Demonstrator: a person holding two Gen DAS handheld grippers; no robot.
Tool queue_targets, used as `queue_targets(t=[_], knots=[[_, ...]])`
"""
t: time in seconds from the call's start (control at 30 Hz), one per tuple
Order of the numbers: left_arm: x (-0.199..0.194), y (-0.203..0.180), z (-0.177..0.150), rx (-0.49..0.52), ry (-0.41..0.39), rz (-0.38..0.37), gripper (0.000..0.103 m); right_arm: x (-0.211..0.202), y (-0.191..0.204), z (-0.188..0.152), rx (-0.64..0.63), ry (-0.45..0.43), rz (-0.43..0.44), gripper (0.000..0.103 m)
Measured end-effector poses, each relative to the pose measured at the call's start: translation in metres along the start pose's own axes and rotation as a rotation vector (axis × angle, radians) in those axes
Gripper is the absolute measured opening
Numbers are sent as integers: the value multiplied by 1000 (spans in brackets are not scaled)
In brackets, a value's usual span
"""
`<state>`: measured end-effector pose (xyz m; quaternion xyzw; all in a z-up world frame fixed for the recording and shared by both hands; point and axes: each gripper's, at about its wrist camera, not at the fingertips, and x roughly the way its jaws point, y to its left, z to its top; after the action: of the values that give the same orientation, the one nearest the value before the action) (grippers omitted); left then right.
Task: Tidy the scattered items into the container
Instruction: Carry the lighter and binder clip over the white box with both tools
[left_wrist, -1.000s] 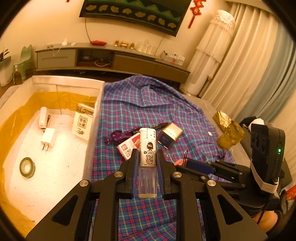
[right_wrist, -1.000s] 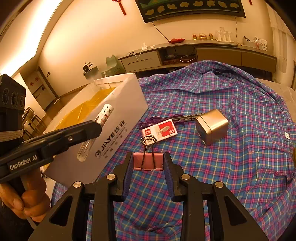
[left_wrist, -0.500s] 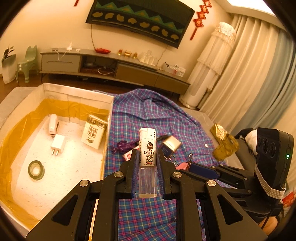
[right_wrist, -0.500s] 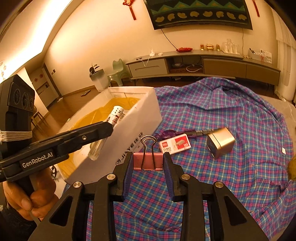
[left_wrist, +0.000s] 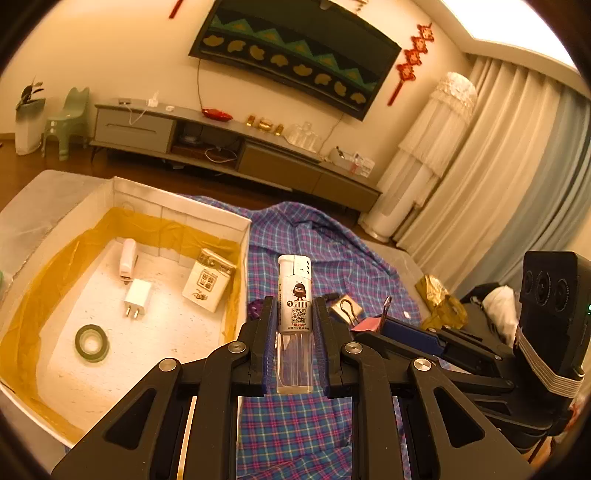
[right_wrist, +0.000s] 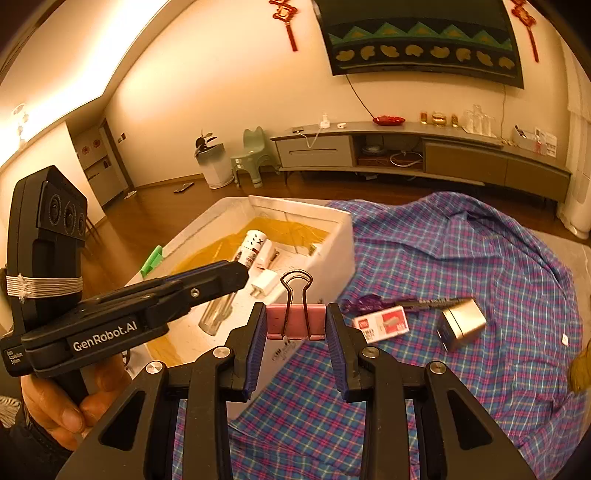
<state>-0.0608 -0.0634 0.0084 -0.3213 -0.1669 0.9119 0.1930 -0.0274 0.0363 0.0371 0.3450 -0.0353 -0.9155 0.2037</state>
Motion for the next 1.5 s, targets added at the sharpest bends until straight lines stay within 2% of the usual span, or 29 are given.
queue_targets(t=[0.63,1.27,1.5], knots=[[-32,44,12,-92,-57,24,20,11,53,26,-109,-4,30,33],[-40,98,12,-179,-39,107,19,49,74,41,-153,54,55,33],[-31,113,7,-193,19,158,19,69,79,49,-164,91,58,33]])
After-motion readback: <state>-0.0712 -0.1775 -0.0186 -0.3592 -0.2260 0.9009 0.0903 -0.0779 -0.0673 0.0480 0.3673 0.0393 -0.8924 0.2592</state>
